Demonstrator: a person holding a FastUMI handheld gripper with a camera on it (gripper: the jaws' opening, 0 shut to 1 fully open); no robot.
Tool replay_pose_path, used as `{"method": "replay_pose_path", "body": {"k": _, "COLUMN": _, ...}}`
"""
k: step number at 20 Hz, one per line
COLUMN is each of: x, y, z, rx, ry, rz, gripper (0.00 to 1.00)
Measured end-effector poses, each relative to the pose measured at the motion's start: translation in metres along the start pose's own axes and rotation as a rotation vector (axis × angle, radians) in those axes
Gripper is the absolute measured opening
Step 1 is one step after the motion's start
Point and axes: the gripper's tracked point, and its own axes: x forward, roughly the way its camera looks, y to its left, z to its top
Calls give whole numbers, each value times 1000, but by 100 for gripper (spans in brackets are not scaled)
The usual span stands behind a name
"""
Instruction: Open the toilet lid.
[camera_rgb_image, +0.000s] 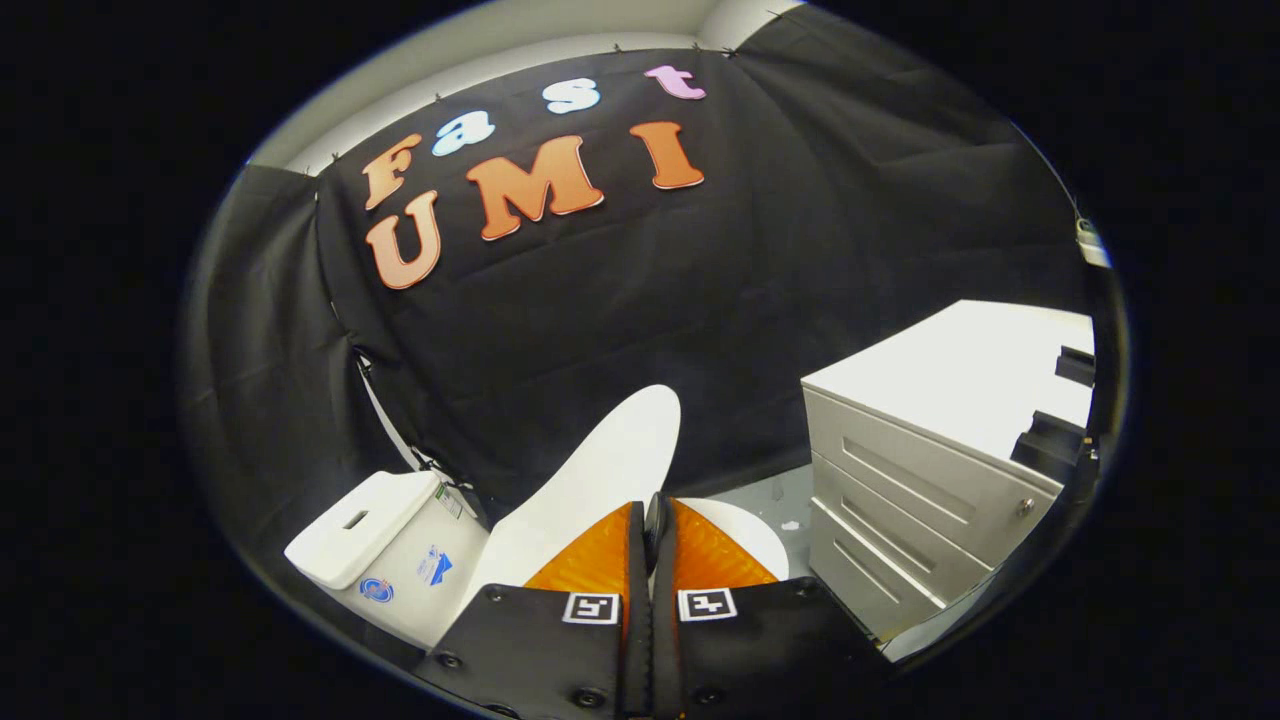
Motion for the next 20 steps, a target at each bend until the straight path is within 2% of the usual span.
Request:
{"method": "replay_pose_path", "body": {"k": 8, "x": 0, "y": 30, "z": 15, "rx": -72, "ry": -15, "rz": 9, "gripper": 8}}
{"method": "replay_pose_path", "body": {"k": 14, "x": -1, "y": 53, "z": 23, "rx": -182, "ry": -39, "rz": 14, "gripper": 8}}
{"method": "replay_pose_path", "body": {"k": 20, "x": -1, "y": 67, "z": 28, "rx": -168, "ry": -22, "rz": 43, "gripper": 8}}
